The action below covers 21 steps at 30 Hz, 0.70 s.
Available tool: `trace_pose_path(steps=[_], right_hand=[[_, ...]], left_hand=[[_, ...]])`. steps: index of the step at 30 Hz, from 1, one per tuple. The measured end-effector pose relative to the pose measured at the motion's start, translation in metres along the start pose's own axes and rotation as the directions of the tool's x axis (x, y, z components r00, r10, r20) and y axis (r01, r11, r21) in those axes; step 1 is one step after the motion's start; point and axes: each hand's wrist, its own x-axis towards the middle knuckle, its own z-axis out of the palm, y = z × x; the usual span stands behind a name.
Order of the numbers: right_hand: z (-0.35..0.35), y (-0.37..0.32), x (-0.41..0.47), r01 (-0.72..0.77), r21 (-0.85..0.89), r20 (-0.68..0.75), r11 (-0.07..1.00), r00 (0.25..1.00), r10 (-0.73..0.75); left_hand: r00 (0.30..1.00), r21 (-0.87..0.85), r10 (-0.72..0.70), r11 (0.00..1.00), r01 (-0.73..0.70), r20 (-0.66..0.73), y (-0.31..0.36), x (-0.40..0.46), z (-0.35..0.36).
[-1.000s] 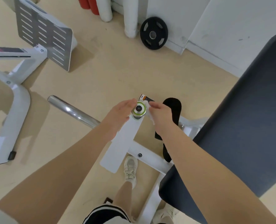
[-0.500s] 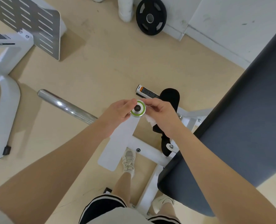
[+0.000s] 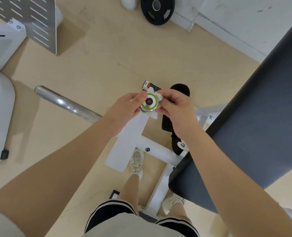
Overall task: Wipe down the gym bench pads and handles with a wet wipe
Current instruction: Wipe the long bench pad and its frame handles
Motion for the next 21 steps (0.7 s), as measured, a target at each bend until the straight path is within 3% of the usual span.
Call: trace_pose_path(steps=[7,11,14,17,21], right_hand=[[0.004,0.014,0.006,-0.05,0.033,-0.044,0.998,0.998,0.052],[0.01,0.04,0.015,-0.215,-0.05,-0.116,0.975,0.971,0.209],[0.017,0.051,0.016,-0.343,0.15,-0.145,0.927,0.92,0.364],[0.012,0.038,0.008,-0.249,0.336,-0.077,0.908,0.954,0.29],[-0.001,0.021,-0.004,-0.083,0.402,-0.008,0.912,0.996,0.094]], left_hand=[[1.0,0.051,0.025,0.998,-0.026,0.016,0.001,-0.002,0.0],[0.997,0.064,0.044,0.997,-0.048,0.069,0.004,-0.006,-0.002],[0.992,0.057,0.036,0.997,-0.043,0.123,0.007,-0.008,-0.001],[0.99,0.056,0.05,0.997,-0.057,0.13,0.006,-0.008,-0.001],[0.995,0.039,0.06,0.997,-0.063,0.077,0.004,-0.006,0.001]])
